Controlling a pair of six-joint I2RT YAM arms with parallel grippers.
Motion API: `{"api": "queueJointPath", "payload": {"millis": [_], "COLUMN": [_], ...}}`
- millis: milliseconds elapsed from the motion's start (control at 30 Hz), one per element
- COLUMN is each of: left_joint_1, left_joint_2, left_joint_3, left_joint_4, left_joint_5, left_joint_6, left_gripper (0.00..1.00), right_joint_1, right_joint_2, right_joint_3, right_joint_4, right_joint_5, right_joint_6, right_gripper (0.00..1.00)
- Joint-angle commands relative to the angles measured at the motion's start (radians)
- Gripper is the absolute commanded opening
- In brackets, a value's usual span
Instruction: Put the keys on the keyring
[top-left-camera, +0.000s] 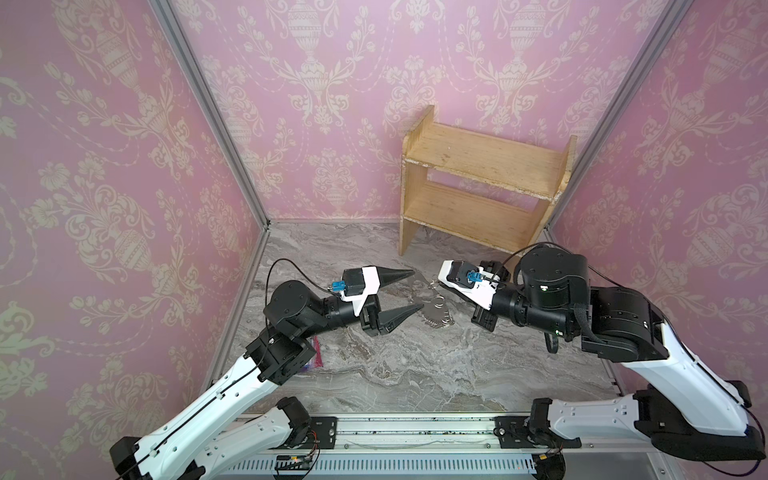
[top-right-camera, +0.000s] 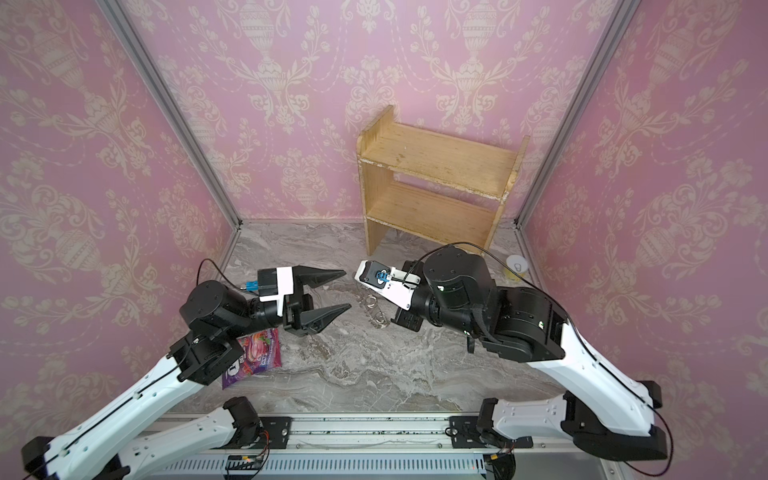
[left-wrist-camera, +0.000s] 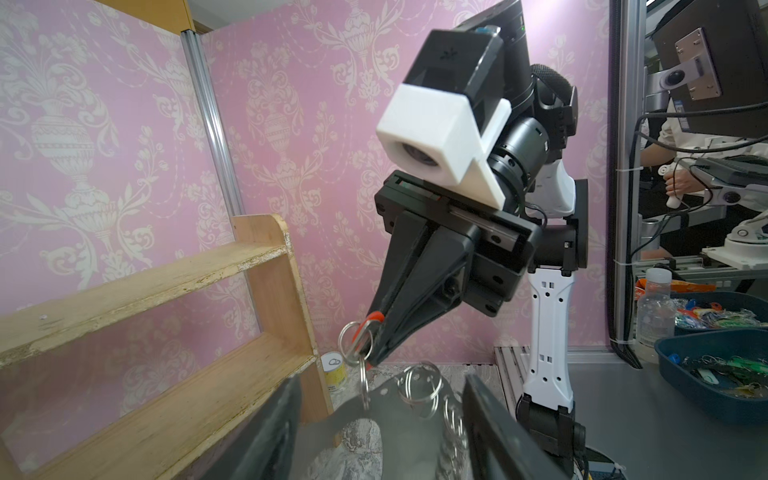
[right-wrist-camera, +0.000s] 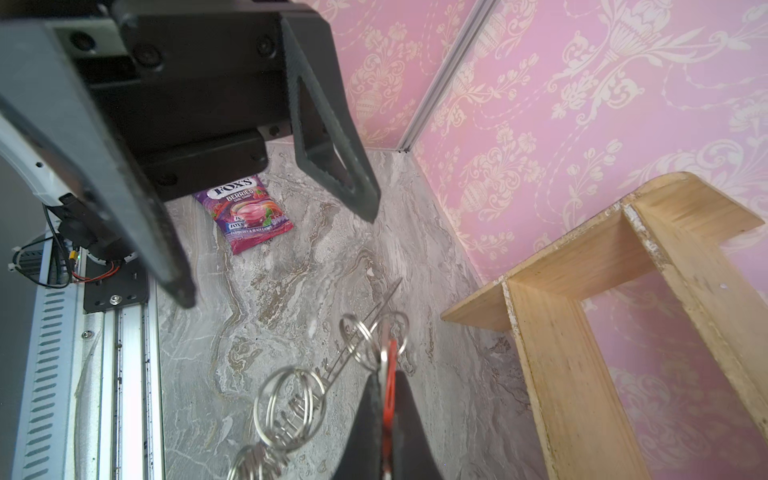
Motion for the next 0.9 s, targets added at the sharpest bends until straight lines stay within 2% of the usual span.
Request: {"api": "queueJointPath", "payload": {"millis": [0,233,533,667,867], "left_joint_1": [0.003,0.004,0.004,0.004,0.003], "left_joint_2": [-0.037,-0.094,-0.164,-0.200,-0.224], "left_joint_3": [-0.025,-0.061,-0.094,-0.111,-0.115], "left_joint_4": [-0.113,-0.216,-0.344,-0.369,-0.440], "left_joint_5": [-0.091,-0.225,-0.392,-0.452,-0.524], "left_joint_6": [0.017,0.007,-0.007,-0.032,-0.064], "left_gripper": [0.72,0.78,0.80,0.82,0.84], "right_joint_1": [0.009,0.018,0.018,0.018,0.003], "right_joint_2": [0.023,0.130,0.233,0.241,0.239], "right_joint_3": [0.065,0.151,0.214,0.219,0.184], "right_joint_4": [-0.063,-0.248,-0.429,-0.418,-0.393], "right_joint_5": [0.087,0.226,0.333,0.262,0.219], "right_joint_6": [-0.012,0.019,0.111,0.155,0.205], "right_gripper": [0.00,0.00,0.00,0.00,0.00]}}
